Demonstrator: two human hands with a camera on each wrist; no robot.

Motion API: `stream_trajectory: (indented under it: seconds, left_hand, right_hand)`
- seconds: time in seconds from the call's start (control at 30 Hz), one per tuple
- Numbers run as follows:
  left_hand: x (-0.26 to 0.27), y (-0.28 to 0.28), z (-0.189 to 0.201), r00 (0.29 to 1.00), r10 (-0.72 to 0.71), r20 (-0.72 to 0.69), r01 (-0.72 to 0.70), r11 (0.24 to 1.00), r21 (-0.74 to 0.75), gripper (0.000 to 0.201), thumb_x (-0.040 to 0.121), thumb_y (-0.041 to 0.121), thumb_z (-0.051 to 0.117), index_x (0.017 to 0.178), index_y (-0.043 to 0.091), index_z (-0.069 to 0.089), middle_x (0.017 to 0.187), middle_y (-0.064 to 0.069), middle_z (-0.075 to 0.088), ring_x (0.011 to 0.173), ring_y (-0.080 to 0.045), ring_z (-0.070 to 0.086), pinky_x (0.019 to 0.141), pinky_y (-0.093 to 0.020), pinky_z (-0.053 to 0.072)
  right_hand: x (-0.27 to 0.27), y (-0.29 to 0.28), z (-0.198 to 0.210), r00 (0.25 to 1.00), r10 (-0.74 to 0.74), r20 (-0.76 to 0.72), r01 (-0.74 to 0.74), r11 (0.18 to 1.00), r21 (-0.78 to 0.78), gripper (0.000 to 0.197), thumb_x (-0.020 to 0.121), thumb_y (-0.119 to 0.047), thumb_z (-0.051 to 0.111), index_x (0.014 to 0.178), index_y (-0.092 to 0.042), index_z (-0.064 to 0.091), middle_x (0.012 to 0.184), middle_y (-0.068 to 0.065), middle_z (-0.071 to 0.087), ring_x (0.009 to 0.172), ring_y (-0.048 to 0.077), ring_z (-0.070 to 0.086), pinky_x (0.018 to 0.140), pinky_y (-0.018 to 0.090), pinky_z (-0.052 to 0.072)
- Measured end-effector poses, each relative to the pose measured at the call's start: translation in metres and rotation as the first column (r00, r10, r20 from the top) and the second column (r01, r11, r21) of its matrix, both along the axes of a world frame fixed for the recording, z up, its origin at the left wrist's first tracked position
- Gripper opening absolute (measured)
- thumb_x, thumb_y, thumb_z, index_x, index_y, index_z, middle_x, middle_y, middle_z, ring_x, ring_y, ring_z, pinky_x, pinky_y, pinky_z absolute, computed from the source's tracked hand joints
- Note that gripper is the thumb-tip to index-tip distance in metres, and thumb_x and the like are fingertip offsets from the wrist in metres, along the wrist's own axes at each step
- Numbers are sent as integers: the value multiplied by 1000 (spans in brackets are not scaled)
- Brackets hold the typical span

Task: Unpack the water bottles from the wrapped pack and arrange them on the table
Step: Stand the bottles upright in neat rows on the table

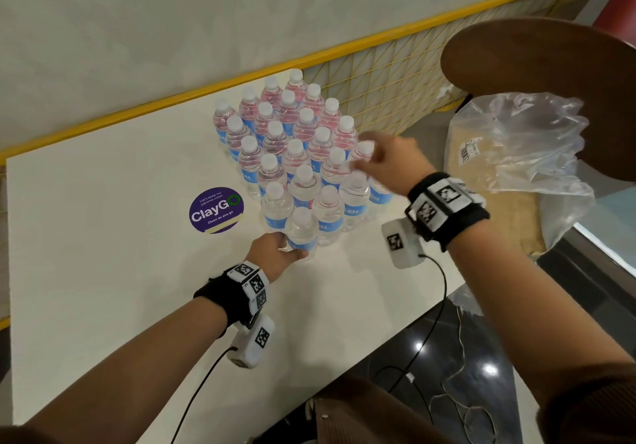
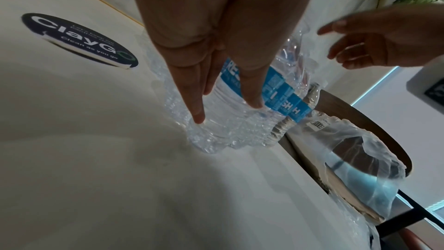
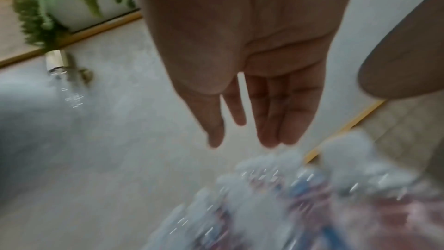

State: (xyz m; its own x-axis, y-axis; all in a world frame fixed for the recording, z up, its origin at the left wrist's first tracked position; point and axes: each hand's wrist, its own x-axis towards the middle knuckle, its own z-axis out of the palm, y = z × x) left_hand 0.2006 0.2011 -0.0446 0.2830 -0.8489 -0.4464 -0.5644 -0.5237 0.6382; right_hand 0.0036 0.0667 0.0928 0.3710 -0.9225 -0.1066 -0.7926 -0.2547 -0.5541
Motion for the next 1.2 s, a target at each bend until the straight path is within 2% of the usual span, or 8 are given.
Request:
stream_trajectory:
  seconds: [0.1, 0.2, 0.3, 0.53, 0.7, 0.8, 1.03, 1.2]
  left_hand:
    - [4, 0, -2, 1000, -25, -5, 25, 999, 23, 62, 74, 51, 73, 119, 10, 59, 117, -6, 64, 112, -24, 59, 94, -34, 44]
    - [0, -3, 1, 980, 87, -180, -79, 996, 50, 91, 59, 66, 75, 127, 11, 52, 116, -5, 66, 105, -21, 65, 96, -39, 51]
    - [-8, -7, 7, 869, 264, -418, -236, 965, 118, 87, 68, 50, 79, 133, 5, 43, 116, -10, 63, 95, -21, 69, 84, -32, 56]
    - [-5, -10, 6, 870, 265, -415, -243, 964, 108, 90, 68, 52, 77, 134, 2, 44, 113, -9, 64, 95, -17, 68, 95, -36, 53]
    - [-6, -9, 9, 882, 255, -396, -233, 967, 104, 91, 67, 55, 76, 134, 3, 44, 115, -9, 63, 93, -16, 69, 94, -36, 53]
    - [-5, -9, 9, 887, 247, -389, -224, 969, 103, 94, 64, 59, 76, 134, 5, 45, 115, -8, 64, 93, -16, 69, 94, -36, 53]
    - [-2, -9, 13, 892, 238, -384, -212, 971, 110, 123, 33, 77, 72, 134, 10, 47, 116, -3, 64, 93, -14, 70, 95, -37, 53]
    - [-2, -8, 18, 906, 225, -359, -188, 973, 136, 116, 39, 76, 73, 128, 5, 50, 110, -5, 66, 92, -14, 70, 95, -37, 53]
  right_hand:
    - [-32, -23, 18, 973, -199, -118, 197, 980, -30, 48, 87, -33, 64, 131, -18, 52, 106, 12, 64, 102, 27, 61, 79, 25, 42]
    - [-39, -24, 20, 909, -46, -414, 82, 994, 69, 52, 91, -37, 59, 135, -13, 49, 131, 14, 56, 118, 32, 54, 94, 33, 43]
    - [-36, -22, 10, 893, 38, -448, -5, 997, 74, 47, 90, -36, 61, 130, -13, 55, 123, 14, 62, 114, 32, 56, 94, 34, 44]
    - [-32, -29, -5, 928, -16, -371, 45, 997, 68, 40, 86, -29, 66, 120, -9, 64, 113, 13, 67, 108, 29, 58, 88, 31, 47]
    - [-31, -29, -15, 941, -94, -326, 113, 993, 41, 25, 85, -28, 66, 68, -10, 60, 68, 6, 53, 78, 25, 53, 48, 20, 33]
    - [-30, -27, -16, 943, -118, -312, 140, 989, 49, 37, 85, -29, 65, 57, -12, 47, 65, 5, 49, 71, 24, 49, 45, 21, 28]
    - [-33, -27, -16, 948, -64, -313, 93, 992, 80, 29, 84, -31, 66, 100, -7, 67, 89, 10, 61, 81, 22, 52, 68, 26, 39]
    - [-35, -26, -16, 958, -51, -283, 79, 993, 89, 34, 85, -32, 65, 109, -8, 65, 102, 13, 68, 89, 26, 60, 71, 28, 43]
